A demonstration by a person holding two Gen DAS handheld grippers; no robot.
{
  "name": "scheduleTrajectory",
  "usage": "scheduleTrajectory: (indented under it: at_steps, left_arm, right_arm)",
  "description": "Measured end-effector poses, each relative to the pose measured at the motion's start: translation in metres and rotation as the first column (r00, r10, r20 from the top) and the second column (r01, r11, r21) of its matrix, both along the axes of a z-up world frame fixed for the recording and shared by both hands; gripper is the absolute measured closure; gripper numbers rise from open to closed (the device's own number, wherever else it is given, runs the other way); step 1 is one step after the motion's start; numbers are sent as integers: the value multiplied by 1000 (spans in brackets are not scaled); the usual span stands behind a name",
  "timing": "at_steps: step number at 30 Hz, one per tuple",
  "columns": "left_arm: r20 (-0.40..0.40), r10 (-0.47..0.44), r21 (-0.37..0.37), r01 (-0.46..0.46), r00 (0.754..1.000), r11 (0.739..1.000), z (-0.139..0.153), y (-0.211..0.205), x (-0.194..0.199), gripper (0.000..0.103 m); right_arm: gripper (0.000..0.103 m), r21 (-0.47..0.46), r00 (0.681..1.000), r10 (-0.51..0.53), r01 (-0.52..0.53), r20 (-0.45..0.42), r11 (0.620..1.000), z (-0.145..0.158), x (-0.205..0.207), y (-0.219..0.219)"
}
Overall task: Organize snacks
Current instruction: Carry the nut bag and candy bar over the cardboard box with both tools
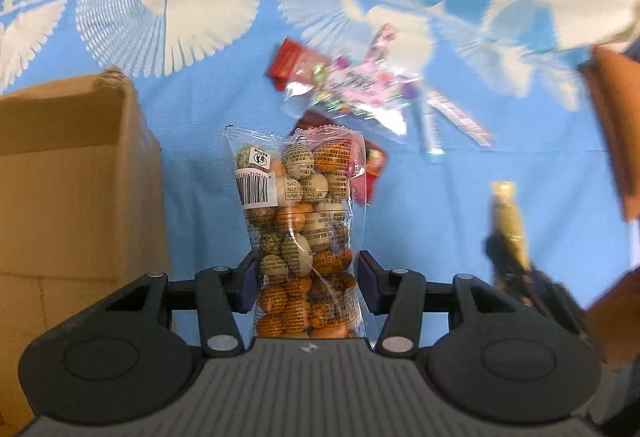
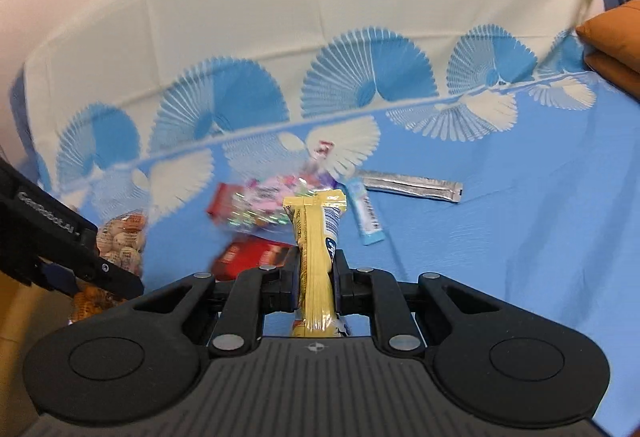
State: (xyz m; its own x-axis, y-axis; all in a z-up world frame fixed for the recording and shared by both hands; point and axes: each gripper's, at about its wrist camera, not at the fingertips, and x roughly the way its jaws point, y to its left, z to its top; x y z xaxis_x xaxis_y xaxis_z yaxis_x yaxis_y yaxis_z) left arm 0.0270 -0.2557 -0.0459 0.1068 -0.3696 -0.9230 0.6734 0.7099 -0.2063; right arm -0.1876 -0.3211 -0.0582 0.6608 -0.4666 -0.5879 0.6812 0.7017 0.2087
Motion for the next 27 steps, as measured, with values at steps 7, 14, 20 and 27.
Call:
scheduleTrajectory:
  at_steps: [7, 14, 20, 27]
  left_arm:
    - [62, 5, -89, 1, 998, 996, 65, 98, -38, 48]
    - [180, 109, -30, -106, 978, 994, 81, 214, -54, 48]
    - [190, 201, -32, -198, 961, 980, 78, 302, -61, 48]
    - [189, 253, -111, -236, 949, 965, 86, 346, -66, 48]
  right_arm:
    - [87, -38, 992, 116, -114, 54, 993, 60, -21, 77]
    - [87, -20, 945, 323, -323, 50, 946, 87, -14, 177]
    - [86, 35, 897, 443, -443, 9, 896, 92, -2, 250]
    - [86, -34, 856, 514, -516, -61, 856, 105, 4, 307]
